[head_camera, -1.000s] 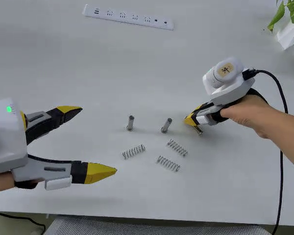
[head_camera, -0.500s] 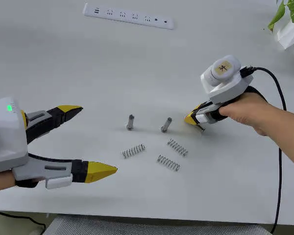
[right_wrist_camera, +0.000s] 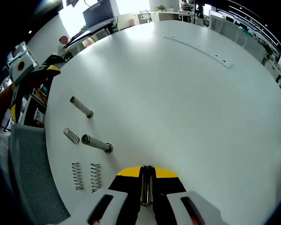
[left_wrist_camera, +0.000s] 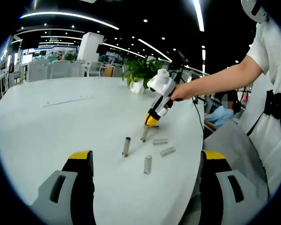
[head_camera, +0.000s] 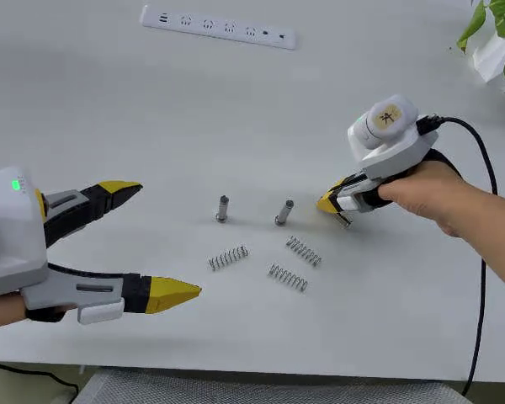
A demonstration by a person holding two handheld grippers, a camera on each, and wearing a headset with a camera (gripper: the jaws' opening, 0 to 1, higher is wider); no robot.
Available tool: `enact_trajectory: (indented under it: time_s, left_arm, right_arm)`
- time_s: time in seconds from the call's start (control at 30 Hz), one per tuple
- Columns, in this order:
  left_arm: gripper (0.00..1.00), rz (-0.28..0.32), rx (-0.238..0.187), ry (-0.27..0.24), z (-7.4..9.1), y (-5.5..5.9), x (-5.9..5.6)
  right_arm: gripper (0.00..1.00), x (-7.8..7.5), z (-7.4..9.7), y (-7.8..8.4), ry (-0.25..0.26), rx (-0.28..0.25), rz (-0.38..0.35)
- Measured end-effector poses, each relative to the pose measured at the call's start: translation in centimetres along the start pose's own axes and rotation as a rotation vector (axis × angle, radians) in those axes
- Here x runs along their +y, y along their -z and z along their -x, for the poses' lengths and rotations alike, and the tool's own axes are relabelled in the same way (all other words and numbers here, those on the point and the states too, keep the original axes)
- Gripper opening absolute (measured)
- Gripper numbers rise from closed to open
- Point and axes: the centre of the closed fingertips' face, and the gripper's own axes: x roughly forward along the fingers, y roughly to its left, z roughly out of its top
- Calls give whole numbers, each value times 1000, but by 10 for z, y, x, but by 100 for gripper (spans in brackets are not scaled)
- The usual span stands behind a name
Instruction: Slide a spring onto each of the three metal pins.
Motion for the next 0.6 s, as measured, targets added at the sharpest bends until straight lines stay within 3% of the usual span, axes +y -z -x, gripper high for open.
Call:
enact_trajectory:
  time_s: [0.2,0.6]
  left_arm:
    - [94,-4,-3,4,-2,-1,-1]
    - [94,-8,1,12,-4,-2,-4]
  right_arm:
    - [4,3,7,2,6,-20,1]
    - [4,-5,18,3,18,-64,-5]
